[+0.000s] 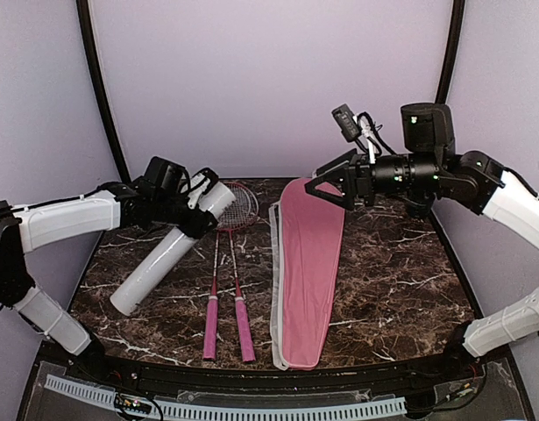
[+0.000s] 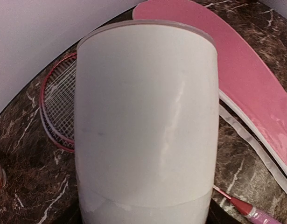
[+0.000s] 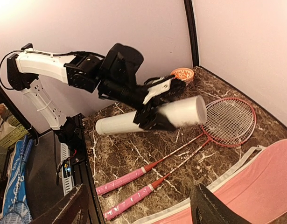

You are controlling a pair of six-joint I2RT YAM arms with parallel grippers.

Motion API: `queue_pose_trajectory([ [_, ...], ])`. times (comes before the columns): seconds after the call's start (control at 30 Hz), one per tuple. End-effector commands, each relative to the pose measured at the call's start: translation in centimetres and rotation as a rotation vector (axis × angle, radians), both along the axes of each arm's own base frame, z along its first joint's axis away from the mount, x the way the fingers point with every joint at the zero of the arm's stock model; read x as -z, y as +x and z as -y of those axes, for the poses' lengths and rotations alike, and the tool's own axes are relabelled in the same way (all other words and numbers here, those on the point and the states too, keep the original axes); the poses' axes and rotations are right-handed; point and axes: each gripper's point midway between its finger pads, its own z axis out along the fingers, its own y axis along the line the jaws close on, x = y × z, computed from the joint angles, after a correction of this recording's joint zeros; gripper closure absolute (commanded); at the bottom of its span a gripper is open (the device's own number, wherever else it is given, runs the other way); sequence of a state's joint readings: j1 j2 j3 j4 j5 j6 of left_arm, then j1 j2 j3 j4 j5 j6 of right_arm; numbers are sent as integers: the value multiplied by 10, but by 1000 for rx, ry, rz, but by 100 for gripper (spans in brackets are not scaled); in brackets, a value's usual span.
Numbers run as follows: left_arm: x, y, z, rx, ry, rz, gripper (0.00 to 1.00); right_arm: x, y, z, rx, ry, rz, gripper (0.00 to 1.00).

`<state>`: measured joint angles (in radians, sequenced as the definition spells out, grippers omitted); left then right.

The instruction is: Pack up the badminton gear

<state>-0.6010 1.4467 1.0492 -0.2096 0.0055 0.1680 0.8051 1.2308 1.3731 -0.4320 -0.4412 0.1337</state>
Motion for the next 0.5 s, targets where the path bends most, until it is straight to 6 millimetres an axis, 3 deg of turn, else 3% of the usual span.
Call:
queue_pose_trajectory([
  [0.0,10,49,-59,-276,78,-70,46,0,0,2,-5,31,9,23],
  [0.13,36,86,-100,-442,182,-105,46,9,-2,3,-10,29,-5,23],
  [0.23,45,111,-129,-550,240,-103,45,16,-2,4,-7,33,-17,23],
  [0.47,64,155,-166,-674,236,-144,43,37,3,6,22,14,-47,22],
])
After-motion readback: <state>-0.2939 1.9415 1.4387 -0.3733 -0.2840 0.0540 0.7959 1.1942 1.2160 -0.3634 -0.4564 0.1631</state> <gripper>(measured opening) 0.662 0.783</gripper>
